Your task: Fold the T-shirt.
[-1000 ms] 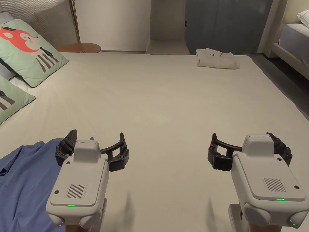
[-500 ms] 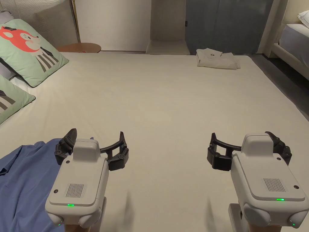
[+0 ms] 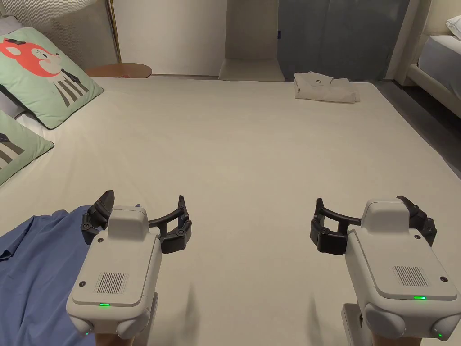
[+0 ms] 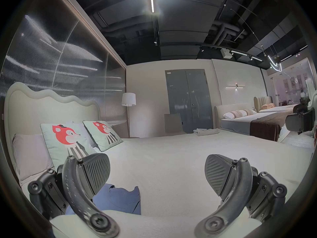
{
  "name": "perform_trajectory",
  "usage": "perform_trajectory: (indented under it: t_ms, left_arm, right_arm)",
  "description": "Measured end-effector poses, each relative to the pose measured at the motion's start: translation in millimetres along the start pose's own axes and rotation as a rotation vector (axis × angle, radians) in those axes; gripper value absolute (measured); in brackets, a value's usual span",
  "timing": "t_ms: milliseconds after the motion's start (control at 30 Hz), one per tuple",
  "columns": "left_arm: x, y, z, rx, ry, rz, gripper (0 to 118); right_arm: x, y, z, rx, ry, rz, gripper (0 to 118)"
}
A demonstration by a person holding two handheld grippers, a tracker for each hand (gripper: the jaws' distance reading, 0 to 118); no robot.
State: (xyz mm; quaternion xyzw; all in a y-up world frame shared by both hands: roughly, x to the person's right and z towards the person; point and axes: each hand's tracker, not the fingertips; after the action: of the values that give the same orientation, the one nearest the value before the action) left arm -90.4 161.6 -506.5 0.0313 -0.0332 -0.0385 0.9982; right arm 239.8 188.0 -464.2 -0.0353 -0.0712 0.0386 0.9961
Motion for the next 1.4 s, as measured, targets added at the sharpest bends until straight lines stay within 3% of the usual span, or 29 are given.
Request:
perform_trajectory:
  t_ms: [667,733,767,800,833,867,900,1200,1400]
  left_arm:
    - [3.0,0.9,-1.2,-0.002,0.013,-0.004,108]
    - [4.4,1.5,0.0,0.01,0.013,0.0,88]
    - [5.0,1.9,0.2,0.012,0.013,0.0,68]
    - [6.1,2.4,-0.4,0.012,0.015,-0.002,37]
    - [7.3,2.9,-2.0,0.006,0.018,-0.004,11]
    - [7.0,3.0,-3.1,0.0,0.011,-0.002,0]
    - [8.1,2.1,-3.2,-0.003,0.007,0.001,0]
    - [4.1,-2.1,0.2,-0.009,0.02,0.009,0]
    - [-39.4,-4.5,17.6,-0.031,0.141,-0.018,0]
  right_arm:
    - [-0.9,3.0,1.1,-0.005,-0.015,0.004,116]
    - [-1.2,2.7,2.0,-0.001,-0.003,0.003,87]
    - [-2.9,2.1,0.9,-0.005,-0.012,0.012,63]
    - [-3.8,2.3,0.1,-0.009,-0.026,0.023,32]
    - [-4.0,2.1,-1.1,-0.011,-0.024,0.024,17]
    - [-3.4,3.2,-0.3,-0.012,-0.023,0.022,6]
    - [-3.2,3.7,0.1,-0.015,-0.027,0.017,1]
    - [-10.5,2.7,-1.8,-0.029,0.003,-0.013,0]
    - [-58.3,13.3,-20.2,-0.018,0.138,-0.016,0]
